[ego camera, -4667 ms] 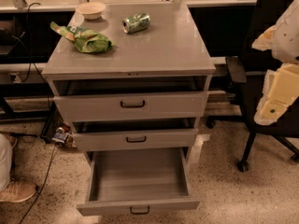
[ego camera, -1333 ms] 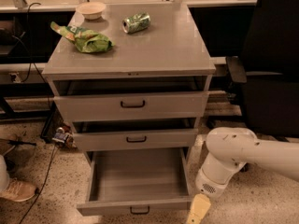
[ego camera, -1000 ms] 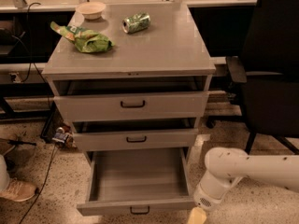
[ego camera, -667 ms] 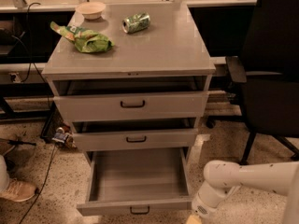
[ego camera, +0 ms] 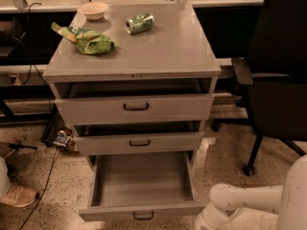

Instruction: Close bottom drawer

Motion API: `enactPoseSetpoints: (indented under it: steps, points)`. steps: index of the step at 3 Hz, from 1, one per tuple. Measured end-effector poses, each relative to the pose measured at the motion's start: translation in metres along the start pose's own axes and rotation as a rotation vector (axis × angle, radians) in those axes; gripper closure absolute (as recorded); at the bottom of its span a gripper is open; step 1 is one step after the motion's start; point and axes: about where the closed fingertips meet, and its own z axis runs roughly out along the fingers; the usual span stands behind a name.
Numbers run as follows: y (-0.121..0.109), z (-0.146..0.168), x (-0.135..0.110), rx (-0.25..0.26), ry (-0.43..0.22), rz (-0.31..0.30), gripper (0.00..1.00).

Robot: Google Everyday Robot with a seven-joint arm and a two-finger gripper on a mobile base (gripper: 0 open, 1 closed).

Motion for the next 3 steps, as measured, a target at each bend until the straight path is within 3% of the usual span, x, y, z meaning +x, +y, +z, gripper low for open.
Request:
enactPoseSetpoints:
  steps: [1,2,3]
  points:
    - [0.0,0.0,0.0,0.0,0.0,-0.001,1.0]
    - [-0.012,0.021,-0.003,-0.017,-0.03,-0.014,1.0]
    - [-0.058,0.058,-0.01,0.012,-0.107,-0.02,1.0]
